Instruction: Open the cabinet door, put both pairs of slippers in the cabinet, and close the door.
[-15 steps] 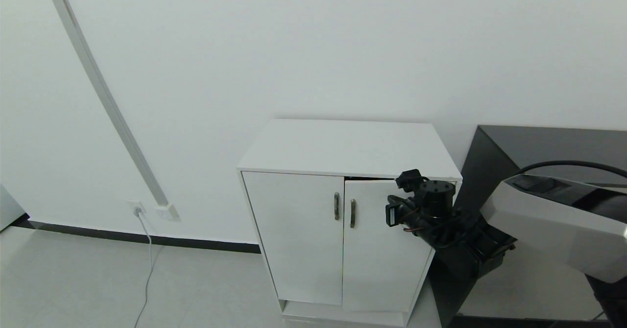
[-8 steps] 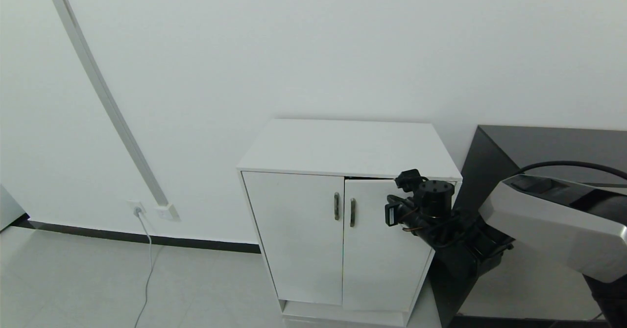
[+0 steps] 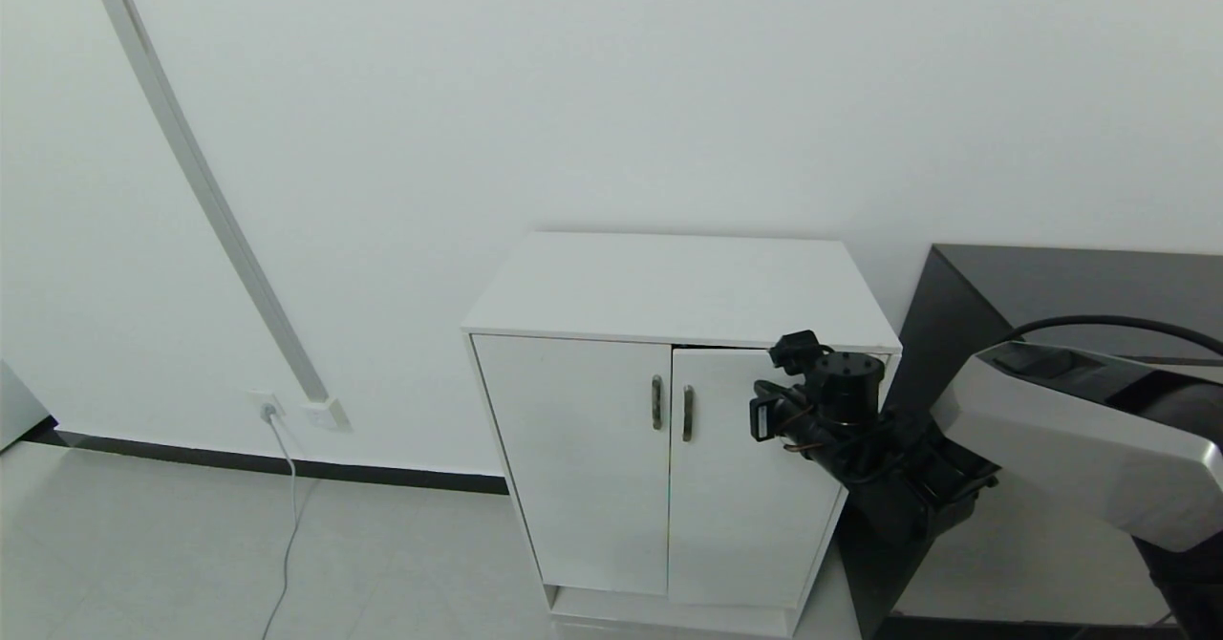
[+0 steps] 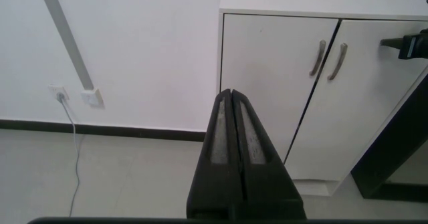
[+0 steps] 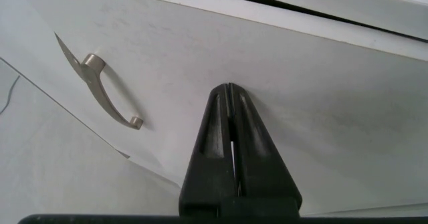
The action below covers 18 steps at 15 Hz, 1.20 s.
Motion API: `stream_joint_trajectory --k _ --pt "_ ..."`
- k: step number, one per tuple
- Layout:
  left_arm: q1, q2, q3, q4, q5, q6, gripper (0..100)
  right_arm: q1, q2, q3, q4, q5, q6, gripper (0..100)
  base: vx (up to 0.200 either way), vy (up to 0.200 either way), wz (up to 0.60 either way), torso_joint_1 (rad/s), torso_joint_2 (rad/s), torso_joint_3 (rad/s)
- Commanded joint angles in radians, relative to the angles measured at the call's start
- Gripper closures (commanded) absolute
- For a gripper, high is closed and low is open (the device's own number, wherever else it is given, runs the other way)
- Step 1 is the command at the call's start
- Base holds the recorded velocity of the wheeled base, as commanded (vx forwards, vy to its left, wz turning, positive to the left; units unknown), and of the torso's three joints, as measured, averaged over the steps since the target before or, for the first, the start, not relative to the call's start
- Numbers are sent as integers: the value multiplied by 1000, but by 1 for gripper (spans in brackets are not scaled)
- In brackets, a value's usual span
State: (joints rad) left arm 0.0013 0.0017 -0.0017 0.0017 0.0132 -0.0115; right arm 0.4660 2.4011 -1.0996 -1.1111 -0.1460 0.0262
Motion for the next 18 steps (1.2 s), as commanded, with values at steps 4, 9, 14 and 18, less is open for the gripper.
stream_joint_trajectory --k 4,9,14,18 --pt "0 0 0 0 1 -1 100 0 3 -5 0 0 0 100 0 0 0 0 0 0" --pt "0 0 0 0 1 -1 100 0 16 -22 0 0 0 100 0 0 0 0 0 0" --pt "0 0 0 0 2 -1 100 0 21 -28 -1 0 0 100 0 0 0 0 0 0" --pt "0 0 0 0 2 -1 100 -1 24 -45 0 0 0 100 0 0 0 0 0 0"
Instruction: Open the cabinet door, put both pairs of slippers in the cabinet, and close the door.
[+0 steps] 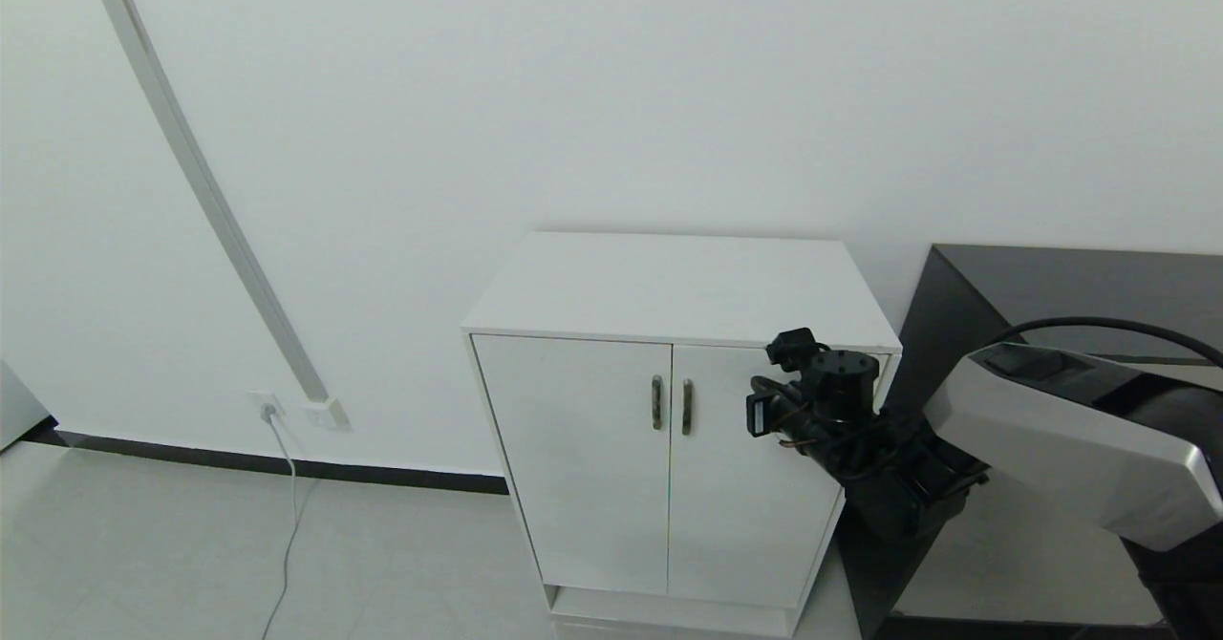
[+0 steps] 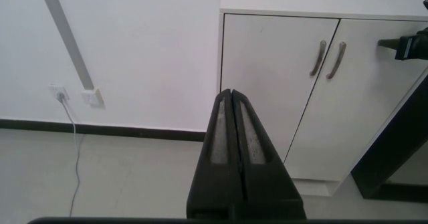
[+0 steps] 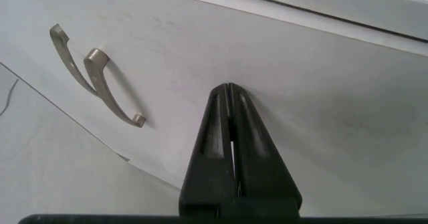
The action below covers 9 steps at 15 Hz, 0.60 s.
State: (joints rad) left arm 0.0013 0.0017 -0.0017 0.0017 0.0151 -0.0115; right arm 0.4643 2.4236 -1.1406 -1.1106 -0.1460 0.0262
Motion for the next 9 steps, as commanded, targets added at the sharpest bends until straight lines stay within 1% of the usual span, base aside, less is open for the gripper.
stream_joint_trajectory --k 1,9 --pt "0 0 0 0 0 -1 100 1 2 -10 0 0 0 100 0 0 0 0 0 0" --pt "0 0 0 0 0 -1 100 -1 26 -28 0 -3 -2 100 0 0 0 0 0 0"
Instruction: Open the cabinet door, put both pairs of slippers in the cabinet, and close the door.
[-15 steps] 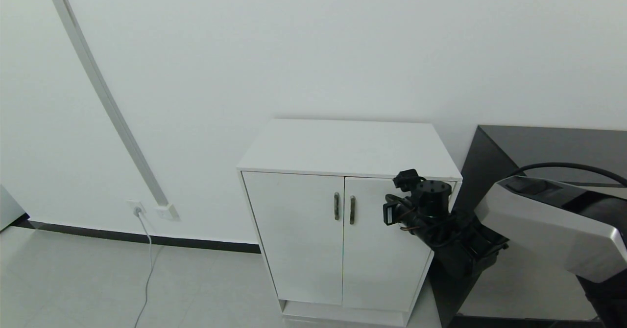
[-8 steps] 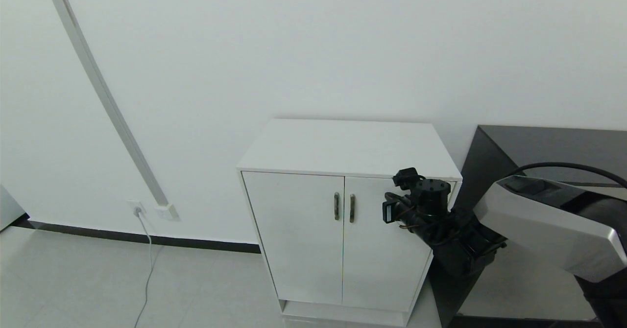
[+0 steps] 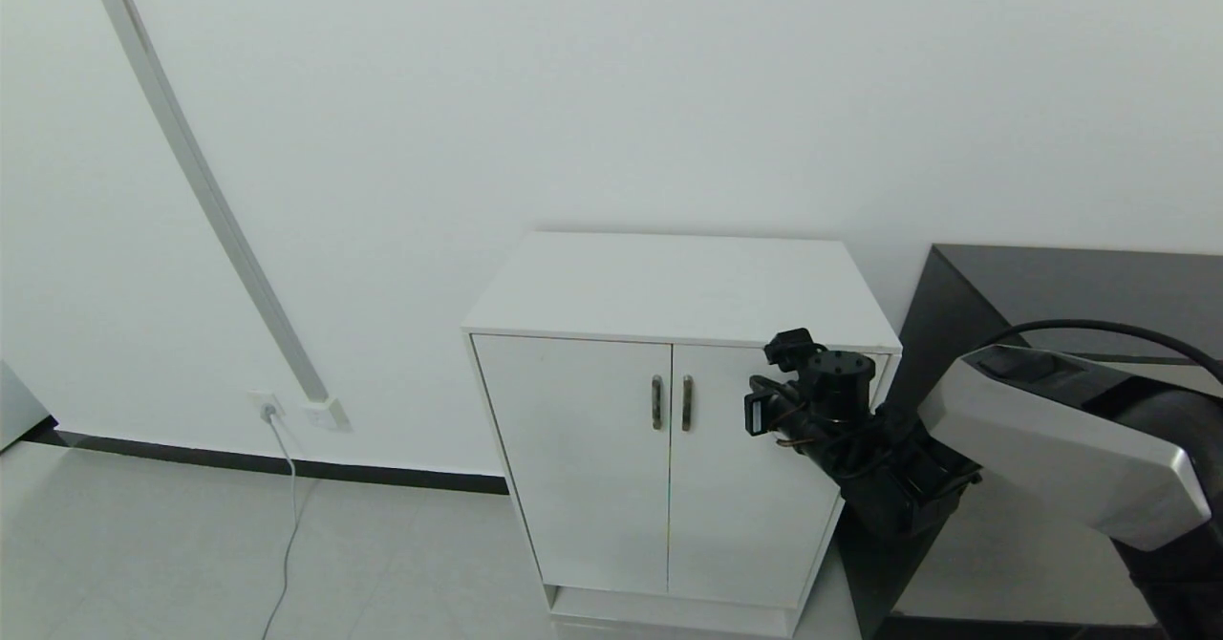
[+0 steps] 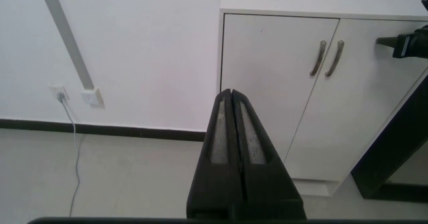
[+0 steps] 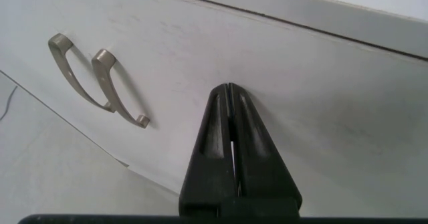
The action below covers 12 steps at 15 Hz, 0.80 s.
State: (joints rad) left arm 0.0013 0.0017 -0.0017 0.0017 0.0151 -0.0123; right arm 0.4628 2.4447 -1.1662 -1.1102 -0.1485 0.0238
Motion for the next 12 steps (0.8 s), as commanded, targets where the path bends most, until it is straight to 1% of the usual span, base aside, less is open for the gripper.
stream_joint_trajectory --k 1,4,7,8,9,12 --pt "0 0 0 0 0 -1 100 0 11 -10 -2 -3 -4 100 0 0 0 0 0 0" --pt "0 0 0 0 0 -1 100 0 -9 6 -7 -3 -4 100 0 0 0 0 0 0" --pt "0 0 0 0 0 0 100 5 -82 92 -11 -3 -4 100 0 0 0 0 0 0" --pt "0 0 0 0 0 -1 100 5 -85 100 -13 -3 -4 100 0 0 0 0 0 0" --pt "0 0 0 0 0 -1 100 10 -135 180 -43 -5 -4 100 0 0 0 0 0 0" --pt "0 0 0 0 0 0 100 10 -243 356 -119 -6 -5 100 0 0 0 0 0 0"
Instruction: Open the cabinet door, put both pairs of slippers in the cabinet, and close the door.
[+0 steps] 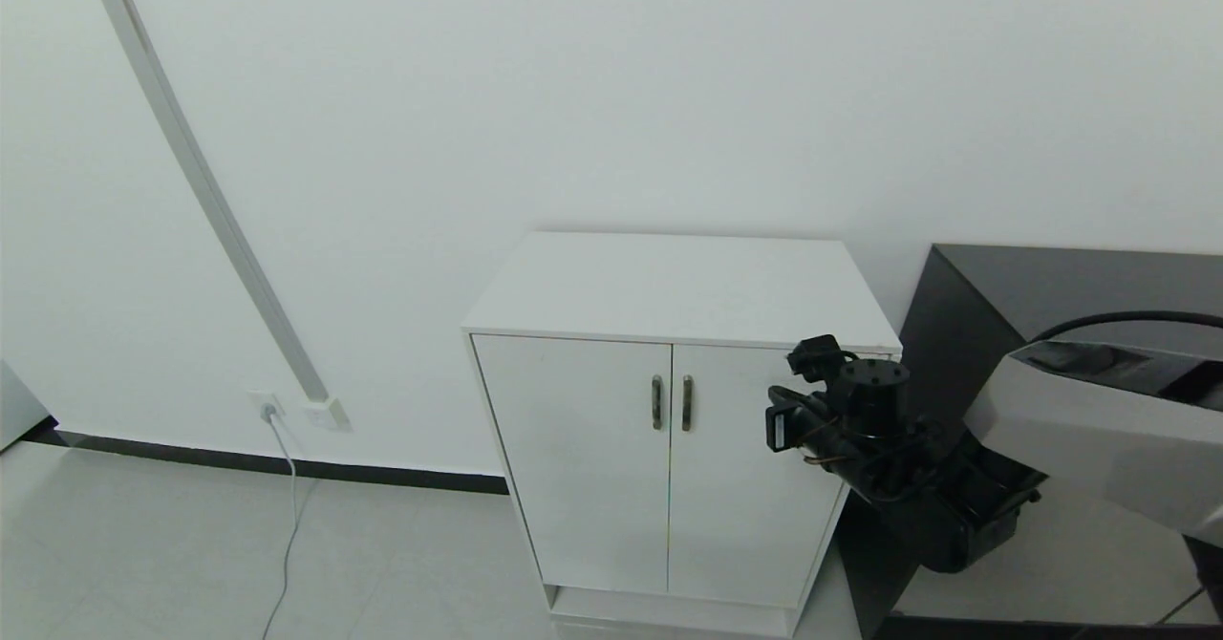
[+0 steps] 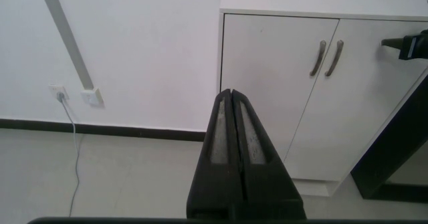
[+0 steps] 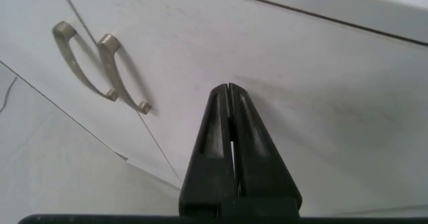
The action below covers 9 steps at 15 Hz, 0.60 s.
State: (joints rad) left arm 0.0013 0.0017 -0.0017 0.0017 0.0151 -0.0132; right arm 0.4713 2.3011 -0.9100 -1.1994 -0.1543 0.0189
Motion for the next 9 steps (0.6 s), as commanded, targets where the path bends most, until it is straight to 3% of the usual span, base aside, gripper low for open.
stream_joint_trajectory --k 1,3,6,9 --pt "0 0 0 0 0 -1 100 0 -120 129 -39 -1 -1 100 0 0 0 0 0 0" --pt "0 0 0 0 0 -1 100 -33 -218 273 -86 -13 -1 100 0 0 0 0 0 0" --pt "0 0 0 0 0 -1 100 -102 -296 388 -129 -39 -19 100 0 0 0 0 0 0" --pt "0 0 0 0 0 -1 100 -214 -450 537 -140 -77 -47 100 0 0 0 0 0 0"
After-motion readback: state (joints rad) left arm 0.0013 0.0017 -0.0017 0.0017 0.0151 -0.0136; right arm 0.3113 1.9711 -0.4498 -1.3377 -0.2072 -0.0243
